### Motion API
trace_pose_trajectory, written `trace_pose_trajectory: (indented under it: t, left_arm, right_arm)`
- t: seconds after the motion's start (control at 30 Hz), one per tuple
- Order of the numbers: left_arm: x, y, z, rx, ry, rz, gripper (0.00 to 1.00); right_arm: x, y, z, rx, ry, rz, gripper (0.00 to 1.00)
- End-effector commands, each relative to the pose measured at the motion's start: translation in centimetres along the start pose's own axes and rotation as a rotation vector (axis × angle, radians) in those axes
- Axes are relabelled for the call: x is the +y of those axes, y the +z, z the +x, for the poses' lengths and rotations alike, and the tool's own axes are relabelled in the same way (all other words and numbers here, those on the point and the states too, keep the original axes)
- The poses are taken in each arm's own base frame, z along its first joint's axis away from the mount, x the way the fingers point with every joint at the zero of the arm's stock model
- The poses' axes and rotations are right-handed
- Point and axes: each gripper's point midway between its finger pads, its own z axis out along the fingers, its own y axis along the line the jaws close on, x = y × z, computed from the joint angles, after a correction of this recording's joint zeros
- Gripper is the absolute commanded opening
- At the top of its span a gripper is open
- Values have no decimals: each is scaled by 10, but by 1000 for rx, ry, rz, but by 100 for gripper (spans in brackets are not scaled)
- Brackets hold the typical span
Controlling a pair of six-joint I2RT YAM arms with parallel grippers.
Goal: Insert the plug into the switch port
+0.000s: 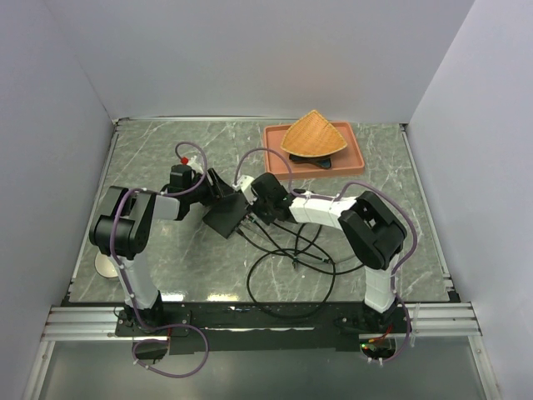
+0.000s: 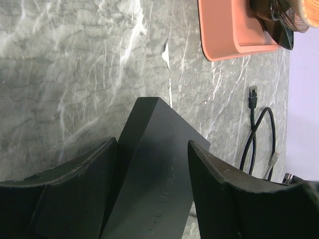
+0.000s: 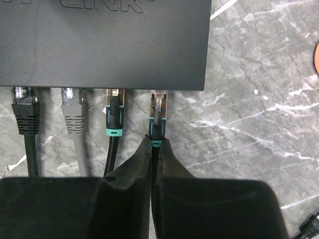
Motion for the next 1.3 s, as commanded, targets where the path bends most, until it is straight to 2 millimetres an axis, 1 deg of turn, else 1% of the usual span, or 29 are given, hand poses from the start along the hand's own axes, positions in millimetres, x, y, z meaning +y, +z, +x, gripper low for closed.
trace_pose_trajectory:
  t: [0.0, 0.03, 0.1, 0.17, 0.3, 0.4, 0.5, 0.6, 0.63, 0.7, 0.73, 0.87, 0.93, 1.03, 1.2, 1.27]
  left_arm:
    - [-4, 7, 20, 76, 9, 34, 64]
    - [-4, 8, 21, 80, 9, 34, 63]
    - [-3, 8, 22, 82, 11, 32, 62]
    - [-3, 8, 21, 82, 12, 37, 62]
    - [-4, 8, 20, 76, 15, 40, 64]
    - [-7, 8, 21, 78, 16, 50, 64]
    - [-7, 9, 21, 83, 17, 52, 63]
    - [-8, 10, 22, 88, 21, 54, 61]
    - [-8, 10, 22, 89, 20, 55, 59]
    - [-8, 11, 24, 95, 19, 57, 57]
    - [-9, 11, 23, 95, 19, 60, 57]
    - [-9, 11, 25, 103, 20, 58, 53]
    - [-9, 11, 25, 106, 20, 58, 52]
    - [-10, 11, 27, 113, 18, 60, 50]
    - [-10, 11, 29, 126, 23, 60, 48]
    - [-9, 11, 31, 132, 22, 56, 47]
  right_arm:
    - [-6, -12, -56, -207, -31, -41, 0]
    - [-9, -12, -55, -208, -25, -43, 0]
    - [-6, -13, -55, -218, -27, -74, 0]
    - [-9, -12, -54, -221, -23, -88, 0]
    - [-5, -14, -58, -237, -34, -147, 0]
    - [-9, -15, -62, -244, -23, -153, 0]
    - [-8, -12, -61, -236, -13, -162, 0]
    - [-9, -9, -61, -232, 8, -161, 0]
    - [-12, -7, -59, -222, 22, -139, 0]
    - [-10, -5, -58, -214, 45, -142, 0]
    - [-13, -4, -58, -214, 56, -130, 0]
    - [-12, -3, -60, -214, 118, -128, 0]
    - [-8, -3, -63, -226, 128, -142, 0]
    - [-7, -1, -64, -222, 148, -128, 0]
    - [-15, 2, -71, -226, 188, -82, 0]
    - [-17, 1, -77, -238, 193, -74, 0]
